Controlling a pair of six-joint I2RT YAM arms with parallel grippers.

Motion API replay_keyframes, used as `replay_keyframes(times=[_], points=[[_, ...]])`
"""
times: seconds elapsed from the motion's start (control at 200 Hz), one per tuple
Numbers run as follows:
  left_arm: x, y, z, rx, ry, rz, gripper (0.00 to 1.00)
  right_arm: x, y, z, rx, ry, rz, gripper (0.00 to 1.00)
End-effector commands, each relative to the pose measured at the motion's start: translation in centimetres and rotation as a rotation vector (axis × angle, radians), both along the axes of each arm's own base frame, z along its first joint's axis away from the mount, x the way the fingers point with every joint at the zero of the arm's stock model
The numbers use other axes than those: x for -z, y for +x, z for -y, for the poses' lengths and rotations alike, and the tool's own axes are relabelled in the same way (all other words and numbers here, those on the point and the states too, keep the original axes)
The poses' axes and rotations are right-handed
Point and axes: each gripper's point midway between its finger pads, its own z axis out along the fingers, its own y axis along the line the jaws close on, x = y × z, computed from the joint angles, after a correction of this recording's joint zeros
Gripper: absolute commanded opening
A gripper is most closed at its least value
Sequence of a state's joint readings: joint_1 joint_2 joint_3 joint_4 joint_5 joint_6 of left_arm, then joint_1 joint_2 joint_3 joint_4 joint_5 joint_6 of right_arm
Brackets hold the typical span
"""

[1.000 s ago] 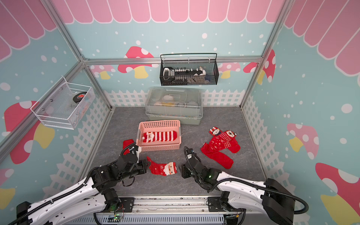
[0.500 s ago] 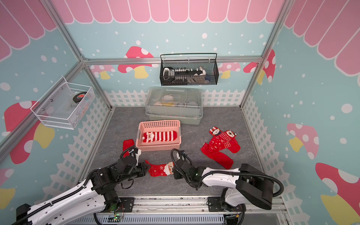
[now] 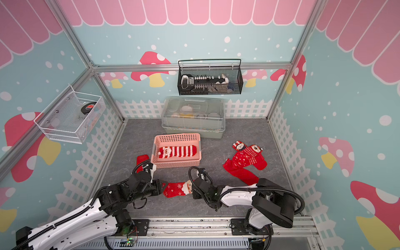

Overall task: Place the socks together as a pair
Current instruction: Flatten out the sock at the center of the board.

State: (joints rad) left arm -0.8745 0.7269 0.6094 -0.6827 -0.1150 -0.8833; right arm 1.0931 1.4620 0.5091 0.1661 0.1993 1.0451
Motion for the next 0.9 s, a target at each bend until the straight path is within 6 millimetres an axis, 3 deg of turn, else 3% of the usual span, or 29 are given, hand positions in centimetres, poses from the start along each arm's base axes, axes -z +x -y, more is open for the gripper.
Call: replay_keyframes(times=[0.0, 0.145, 0.34, 0.465, 0.635, 0.895], points=[[-1.6, 0.3, -1.1, -0.018, 0.036, 0.038, 0.39, 0.6, -0.2, -0.3, 0.017, 0.007, -0.031, 0.4], [-2.9, 0.7, -1.4, 0.002, 0.076, 0.086, 0.49, 0.7, -0.1, -0.1, 0.025, 0.0, -0.023, 0.26], [-5.1, 1.7, -2.1, -0.025, 0.12, 0.153, 0.49, -0.8, 0.7, 0.7, 0.005, -0.044, 0.066, 0.0], [-5.8, 2.1, -2.2, -0.025, 0.135, 0.181, 0.48, -3.2, 1.4, 0.6, -0.059, -0.068, 0.167, 0.0], [-7.3, 2.4, -2.0, 0.015, 0.156, 0.235, 0.45, -7.8, 2.2, 1.1, -0.176, -0.136, 0.376, 0.0], [-12.6, 3.4, -1.2, 0.063, 0.115, 0.416, 0.43, -15.4, 3.5, 4.3, -0.3, -0.353, 0.795, 0.0]])
